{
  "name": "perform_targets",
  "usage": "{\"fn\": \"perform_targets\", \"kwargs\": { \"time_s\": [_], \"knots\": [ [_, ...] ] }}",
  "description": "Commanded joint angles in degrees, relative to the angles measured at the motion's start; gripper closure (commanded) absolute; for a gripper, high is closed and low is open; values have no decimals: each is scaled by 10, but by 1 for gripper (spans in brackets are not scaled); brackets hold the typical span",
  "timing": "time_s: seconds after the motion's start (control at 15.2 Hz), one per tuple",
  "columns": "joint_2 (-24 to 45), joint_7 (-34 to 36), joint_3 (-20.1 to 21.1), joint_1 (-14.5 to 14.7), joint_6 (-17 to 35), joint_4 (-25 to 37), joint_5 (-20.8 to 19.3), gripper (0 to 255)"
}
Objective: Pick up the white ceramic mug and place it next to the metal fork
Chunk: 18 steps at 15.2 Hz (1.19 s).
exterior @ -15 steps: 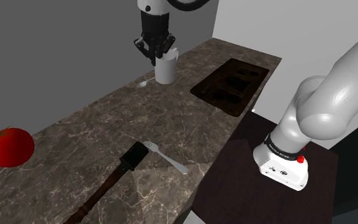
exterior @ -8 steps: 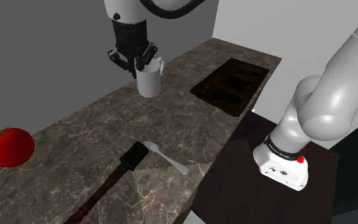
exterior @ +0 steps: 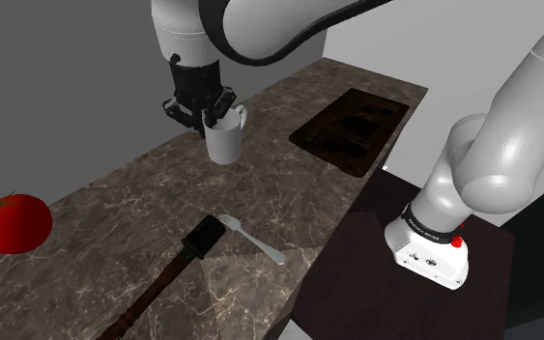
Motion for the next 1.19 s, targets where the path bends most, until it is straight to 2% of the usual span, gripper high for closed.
{"fn": "perform_targets", "kwargs": {
  "time_s": [0.0,1.12],
  "knots": [
    [3,4,1,0,14,-11,-3,255],
    [49,46,0,1,133,-93,-40,255]
  ]
}}
